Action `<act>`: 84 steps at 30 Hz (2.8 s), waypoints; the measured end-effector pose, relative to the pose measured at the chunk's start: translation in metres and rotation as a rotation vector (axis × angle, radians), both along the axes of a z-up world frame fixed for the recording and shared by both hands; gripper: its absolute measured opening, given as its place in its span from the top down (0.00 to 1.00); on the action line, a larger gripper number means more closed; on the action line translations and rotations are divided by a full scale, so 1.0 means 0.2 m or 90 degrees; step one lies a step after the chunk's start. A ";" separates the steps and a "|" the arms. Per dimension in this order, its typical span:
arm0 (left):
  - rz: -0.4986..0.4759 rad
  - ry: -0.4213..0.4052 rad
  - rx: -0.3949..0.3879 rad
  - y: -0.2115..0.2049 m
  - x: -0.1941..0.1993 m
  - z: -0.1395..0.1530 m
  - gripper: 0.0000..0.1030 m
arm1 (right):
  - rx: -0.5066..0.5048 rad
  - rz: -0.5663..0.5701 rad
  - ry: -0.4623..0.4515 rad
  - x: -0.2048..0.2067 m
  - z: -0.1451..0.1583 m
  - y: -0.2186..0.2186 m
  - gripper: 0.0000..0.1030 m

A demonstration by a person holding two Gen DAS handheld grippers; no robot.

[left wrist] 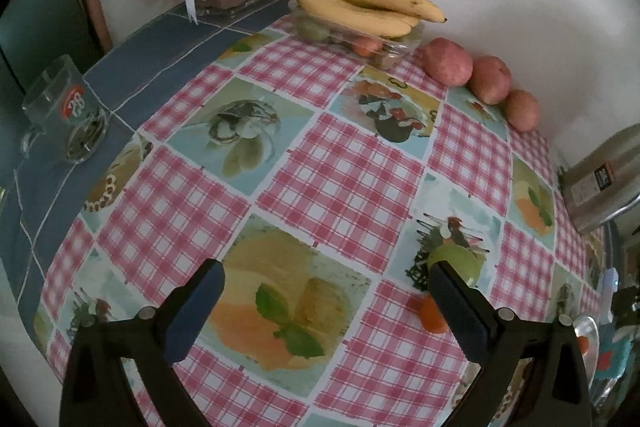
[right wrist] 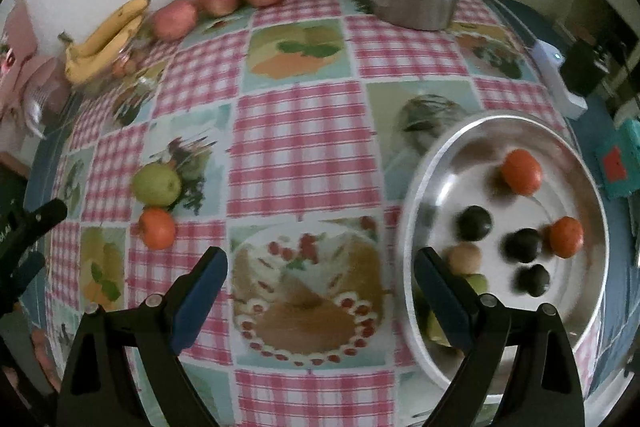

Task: Organize fruits
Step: 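Lower the right tool onto the orange tangerine and close it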

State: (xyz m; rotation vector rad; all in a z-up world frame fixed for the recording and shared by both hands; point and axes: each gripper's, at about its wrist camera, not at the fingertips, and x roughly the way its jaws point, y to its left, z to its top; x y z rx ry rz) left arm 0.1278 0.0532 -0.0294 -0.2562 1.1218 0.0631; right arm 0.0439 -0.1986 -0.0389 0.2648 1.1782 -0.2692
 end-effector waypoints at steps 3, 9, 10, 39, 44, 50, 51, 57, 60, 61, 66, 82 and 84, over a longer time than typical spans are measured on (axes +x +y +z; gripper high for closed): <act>0.000 0.008 -0.007 0.01 0.01 -0.02 0.00 | -0.003 0.020 0.002 0.02 -0.02 0.06 0.08; -0.024 0.030 0.004 -0.02 0.03 -0.08 0.00 | 0.013 0.036 0.008 0.06 -0.07 0.13 0.08; -0.028 0.036 0.002 -0.03 0.04 -0.09 0.00 | 0.016 0.036 0.007 0.06 -0.07 0.13 0.08; 0.002 0.077 0.018 0.13 0.09 -0.20 0.00 | 0.020 0.140 -0.011 0.30 -0.23 0.54 0.08; 0.001 0.094 0.016 0.14 0.10 -0.23 0.00 | 0.008 0.141 -0.002 0.32 -0.27 0.58 0.08; 0.007 0.093 0.015 0.17 0.11 -0.24 0.00 | -0.015 0.144 0.002 0.33 -0.29 0.61 0.09; 0.007 0.093 0.015 0.17 0.11 -0.24 0.00 | -0.019 0.143 -0.001 0.34 -0.29 0.61 0.10; 0.010 0.095 0.014 0.17 0.11 -0.23 0.00 | -0.023 0.134 -0.020 0.34 -0.25 0.59 0.37; 0.011 0.092 0.013 0.16 0.10 -0.22 0.00 | -0.009 0.131 -0.027 0.34 -0.24 0.59 0.46; 0.011 0.092 0.012 0.16 0.10 -0.22 0.00 | -0.003 0.132 -0.030 0.34 -0.24 0.58 0.48; 0.008 0.084 0.013 0.15 0.11 -0.20 0.00 | 0.021 0.134 -0.033 0.34 -0.25 0.58 0.60; -0.011 0.082 0.012 0.11 0.14 -0.20 0.00 | 0.065 0.119 -0.053 0.29 -0.20 0.53 0.63; -0.013 0.082 0.011 0.10 0.14 -0.20 0.00 | 0.067 0.117 -0.057 0.28 -0.19 0.51 0.63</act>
